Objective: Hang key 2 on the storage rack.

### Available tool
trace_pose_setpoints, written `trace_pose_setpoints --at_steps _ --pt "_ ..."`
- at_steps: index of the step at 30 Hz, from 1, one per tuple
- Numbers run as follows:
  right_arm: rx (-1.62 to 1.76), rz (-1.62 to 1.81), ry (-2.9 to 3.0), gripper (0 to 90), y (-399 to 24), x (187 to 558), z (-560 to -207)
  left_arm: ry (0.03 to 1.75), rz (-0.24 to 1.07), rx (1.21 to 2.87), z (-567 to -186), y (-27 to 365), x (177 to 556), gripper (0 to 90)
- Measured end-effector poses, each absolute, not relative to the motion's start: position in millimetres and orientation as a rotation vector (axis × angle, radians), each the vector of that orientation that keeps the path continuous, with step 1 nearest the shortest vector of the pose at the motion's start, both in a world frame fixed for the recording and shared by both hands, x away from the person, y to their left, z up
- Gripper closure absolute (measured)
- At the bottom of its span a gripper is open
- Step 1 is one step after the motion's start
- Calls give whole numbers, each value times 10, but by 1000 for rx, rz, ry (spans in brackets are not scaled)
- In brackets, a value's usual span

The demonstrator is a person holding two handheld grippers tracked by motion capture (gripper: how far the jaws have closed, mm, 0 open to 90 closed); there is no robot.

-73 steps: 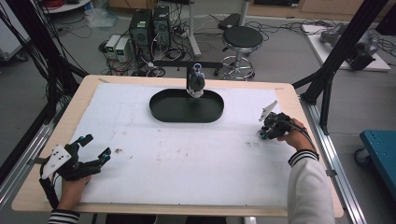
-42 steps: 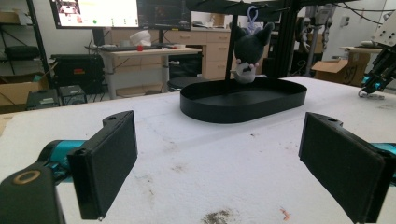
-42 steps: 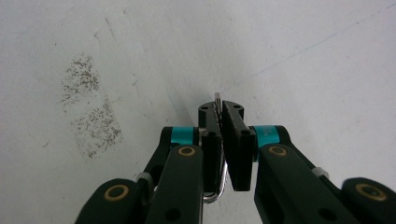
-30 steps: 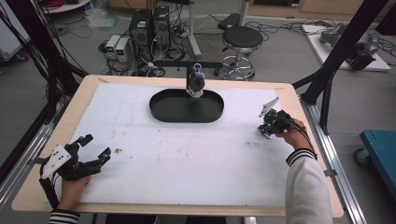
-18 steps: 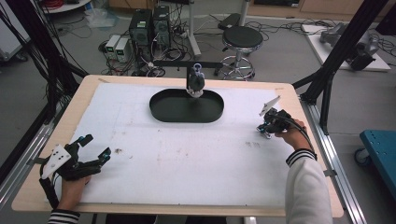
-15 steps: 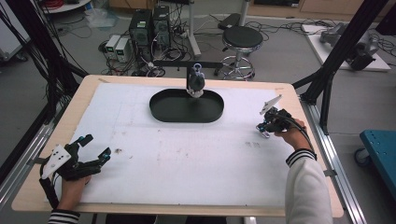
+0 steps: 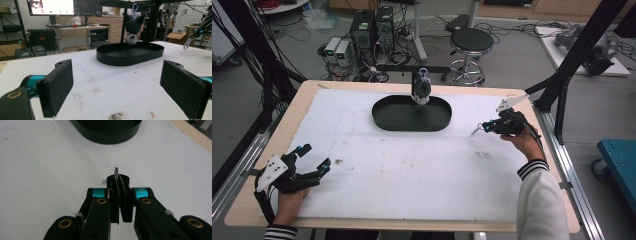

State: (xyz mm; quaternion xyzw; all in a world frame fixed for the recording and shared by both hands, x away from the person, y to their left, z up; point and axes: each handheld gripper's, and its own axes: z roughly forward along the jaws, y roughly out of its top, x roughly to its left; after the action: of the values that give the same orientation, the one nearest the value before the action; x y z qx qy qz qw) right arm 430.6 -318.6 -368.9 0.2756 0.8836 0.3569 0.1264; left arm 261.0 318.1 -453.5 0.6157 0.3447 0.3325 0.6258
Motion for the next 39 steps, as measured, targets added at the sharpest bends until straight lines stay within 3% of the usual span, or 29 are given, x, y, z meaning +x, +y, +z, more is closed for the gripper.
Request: trace_pose_setpoints --at_steps 23,39 --pt "839 1399 2345 887 -3128 4252 -3440 796 760 1405 -4536 3181 2612 119" --pt "753 1510 2280 886 -2676 4426 -2944 796 759 1405 -4536 3182 2612 119"
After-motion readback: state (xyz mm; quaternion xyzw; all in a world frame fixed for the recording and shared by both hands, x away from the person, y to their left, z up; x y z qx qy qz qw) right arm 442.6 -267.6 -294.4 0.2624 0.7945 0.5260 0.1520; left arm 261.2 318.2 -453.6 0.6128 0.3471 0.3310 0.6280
